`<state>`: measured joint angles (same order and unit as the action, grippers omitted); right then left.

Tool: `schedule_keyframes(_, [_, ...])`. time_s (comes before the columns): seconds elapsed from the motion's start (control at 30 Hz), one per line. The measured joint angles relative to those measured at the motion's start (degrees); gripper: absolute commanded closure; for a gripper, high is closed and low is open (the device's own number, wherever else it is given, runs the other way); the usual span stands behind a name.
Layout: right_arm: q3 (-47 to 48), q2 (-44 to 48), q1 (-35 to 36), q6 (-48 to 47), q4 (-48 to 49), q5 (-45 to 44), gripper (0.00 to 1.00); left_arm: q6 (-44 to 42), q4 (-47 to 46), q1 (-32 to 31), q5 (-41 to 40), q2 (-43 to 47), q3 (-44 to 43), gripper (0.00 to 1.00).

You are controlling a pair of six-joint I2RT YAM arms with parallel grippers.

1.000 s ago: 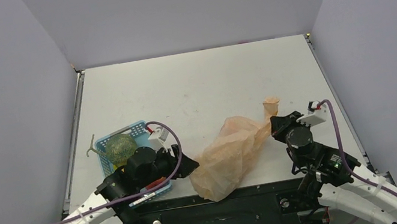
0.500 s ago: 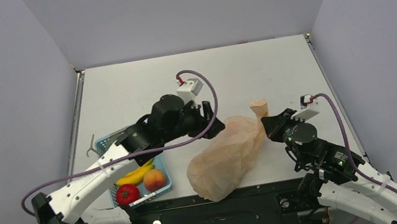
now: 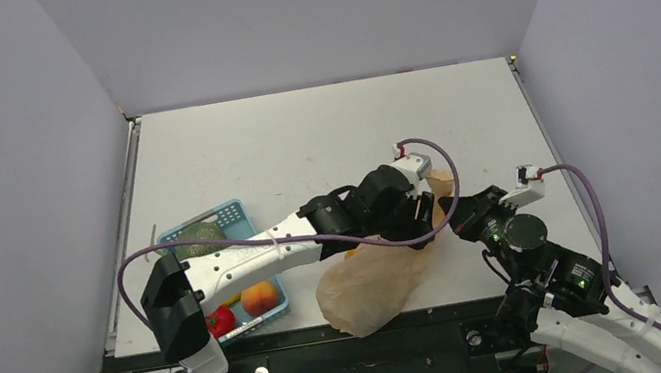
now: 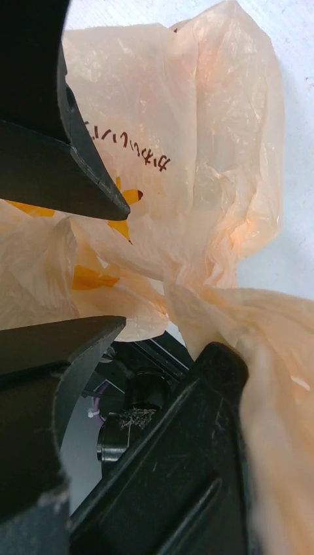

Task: Take the fake fruits out of the plastic bag
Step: Untie the plastic bag at the center of the board.

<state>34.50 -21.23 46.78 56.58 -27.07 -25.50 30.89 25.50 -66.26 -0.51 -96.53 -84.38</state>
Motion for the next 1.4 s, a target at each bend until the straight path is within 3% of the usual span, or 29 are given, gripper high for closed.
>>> schedule_keyframes(0.8, [-0.35, 2.38, -0.31, 2.14, -0.83, -0.2, 1.0, 3.02, -7.67, -4.04, -2.54, -1.4, -0.09, 0.45])
schedule_keyframes(1.0, [-0.35, 2.4, -0.37, 2.49, -1.44, -0.92, 1.0, 1.75, -2.82, -6.19, -7.82, -4.2, -3.52, 0.61])
schedule_keyframes(1.1, [-0.35, 2.4, -0.37, 2.51, -1.77, -0.9, 1.0, 1.11, -0.96, -7.1, -9.92, -4.66, -4.22, 0.78])
schedule_keyframes(1.27, [-0.35, 2.29, -0.37, 1.62, -2.86, -1.77, 1.0, -0.24, 1.42, -7.63, -12.68, -3.43, -4.76, 0.98])
schedule_keyframes(1.4, [0.13, 0.81, -0.37, 0.2, -3.98, -3.41, 1.0, -0.81, 1.51, -7.63, -14.73, 1.05, -3.63, 1.0])
